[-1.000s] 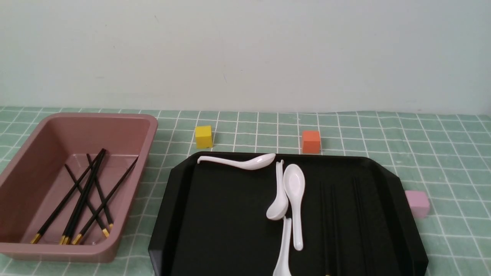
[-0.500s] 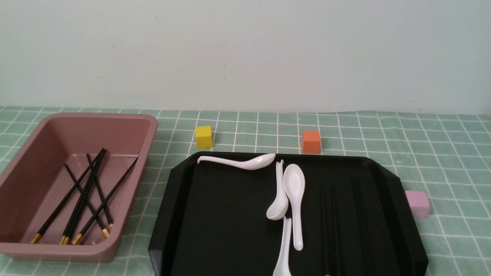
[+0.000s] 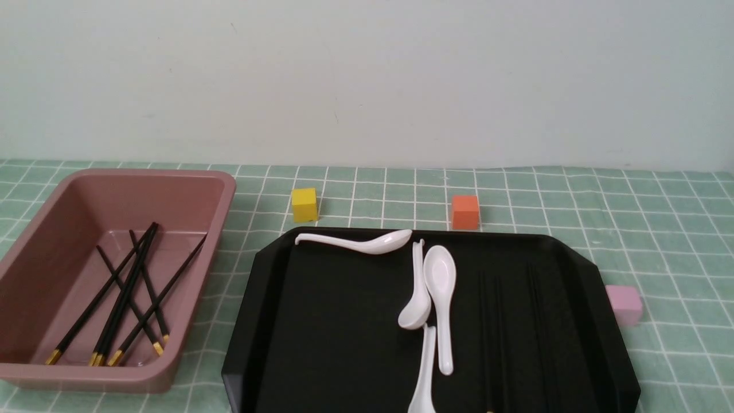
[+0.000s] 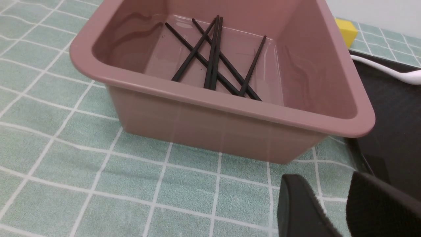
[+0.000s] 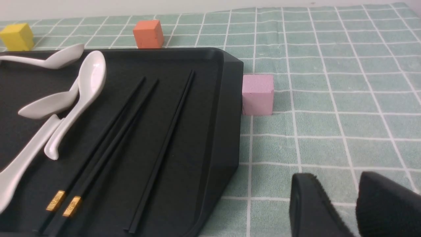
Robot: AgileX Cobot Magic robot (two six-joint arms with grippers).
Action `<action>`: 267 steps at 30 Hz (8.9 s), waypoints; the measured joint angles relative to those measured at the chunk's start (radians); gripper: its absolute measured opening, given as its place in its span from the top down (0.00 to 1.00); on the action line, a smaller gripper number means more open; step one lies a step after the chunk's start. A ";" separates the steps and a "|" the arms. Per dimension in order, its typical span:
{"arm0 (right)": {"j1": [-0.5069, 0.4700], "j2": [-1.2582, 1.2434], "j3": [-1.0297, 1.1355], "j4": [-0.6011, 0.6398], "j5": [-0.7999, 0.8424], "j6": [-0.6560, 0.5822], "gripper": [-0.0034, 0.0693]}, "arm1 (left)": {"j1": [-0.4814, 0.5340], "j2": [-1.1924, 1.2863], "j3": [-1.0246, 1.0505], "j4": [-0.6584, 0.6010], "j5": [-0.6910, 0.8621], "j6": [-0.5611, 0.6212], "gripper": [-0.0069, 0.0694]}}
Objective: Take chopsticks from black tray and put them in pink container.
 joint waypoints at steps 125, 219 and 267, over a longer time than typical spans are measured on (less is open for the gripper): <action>0.743 2.385 -2.094 1.038 0.189 -0.289 0.87 | 0.000 0.000 0.000 0.000 0.001 0.000 0.60; 0.631 0.508 -0.324 0.103 -0.188 -0.003 0.86 | 0.000 0.000 0.000 0.000 0.001 0.000 0.60; -0.030 0.000 0.001 -0.014 -0.002 -0.004 0.79 | 0.000 0.000 0.000 0.000 0.001 0.000 0.60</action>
